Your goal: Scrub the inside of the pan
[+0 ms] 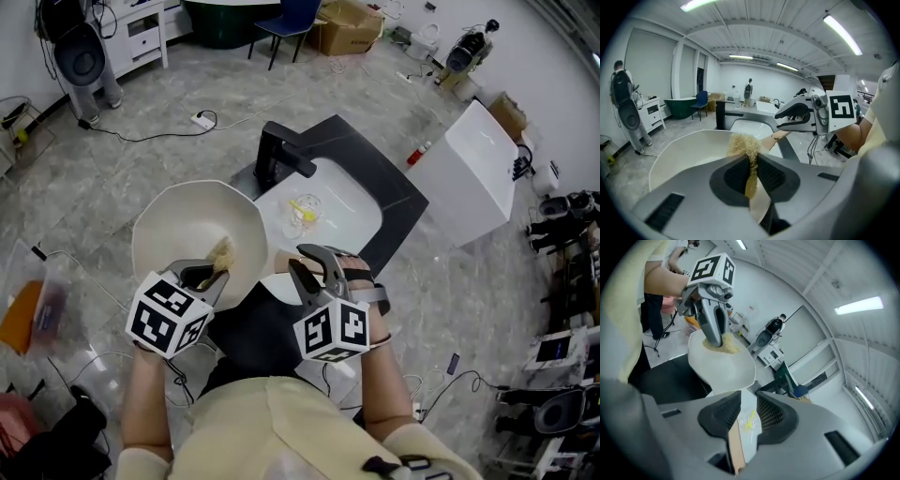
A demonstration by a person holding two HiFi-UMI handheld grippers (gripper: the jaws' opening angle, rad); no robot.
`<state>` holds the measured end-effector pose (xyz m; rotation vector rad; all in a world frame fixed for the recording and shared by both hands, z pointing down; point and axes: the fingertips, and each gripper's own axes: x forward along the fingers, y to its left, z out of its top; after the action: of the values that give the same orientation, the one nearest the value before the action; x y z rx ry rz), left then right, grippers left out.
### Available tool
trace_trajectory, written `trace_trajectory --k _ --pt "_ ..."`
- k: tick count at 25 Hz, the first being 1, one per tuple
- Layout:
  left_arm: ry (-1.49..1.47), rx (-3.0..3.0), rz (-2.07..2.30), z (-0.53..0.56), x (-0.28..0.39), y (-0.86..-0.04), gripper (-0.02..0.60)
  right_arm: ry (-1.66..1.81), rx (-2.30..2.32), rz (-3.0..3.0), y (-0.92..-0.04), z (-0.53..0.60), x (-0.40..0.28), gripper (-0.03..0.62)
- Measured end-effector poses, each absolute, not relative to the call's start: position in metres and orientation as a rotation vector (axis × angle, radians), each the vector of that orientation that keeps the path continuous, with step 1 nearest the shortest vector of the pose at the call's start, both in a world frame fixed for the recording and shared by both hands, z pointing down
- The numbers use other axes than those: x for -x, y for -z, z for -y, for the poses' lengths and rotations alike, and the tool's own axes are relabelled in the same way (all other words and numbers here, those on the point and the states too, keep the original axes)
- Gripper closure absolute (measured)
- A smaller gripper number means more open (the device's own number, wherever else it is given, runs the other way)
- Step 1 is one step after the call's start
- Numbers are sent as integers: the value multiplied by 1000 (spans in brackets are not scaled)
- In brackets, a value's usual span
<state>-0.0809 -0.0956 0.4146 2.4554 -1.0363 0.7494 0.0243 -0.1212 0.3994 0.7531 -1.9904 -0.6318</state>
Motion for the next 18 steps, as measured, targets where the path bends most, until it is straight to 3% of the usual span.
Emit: trace_trajectory --k 4,9,18 --pt "-645 -2456 1155 99 88 -404 538 607 -876 2132 -378 119 -11 540" --pt "-542 -2433 1292 100 101 -394 538 504 -1031 2267 -358 121 -9 575" --pt "-517 -2407 1462 100 115 -392 538 321 -1162 2310 -365 128 -16 580"
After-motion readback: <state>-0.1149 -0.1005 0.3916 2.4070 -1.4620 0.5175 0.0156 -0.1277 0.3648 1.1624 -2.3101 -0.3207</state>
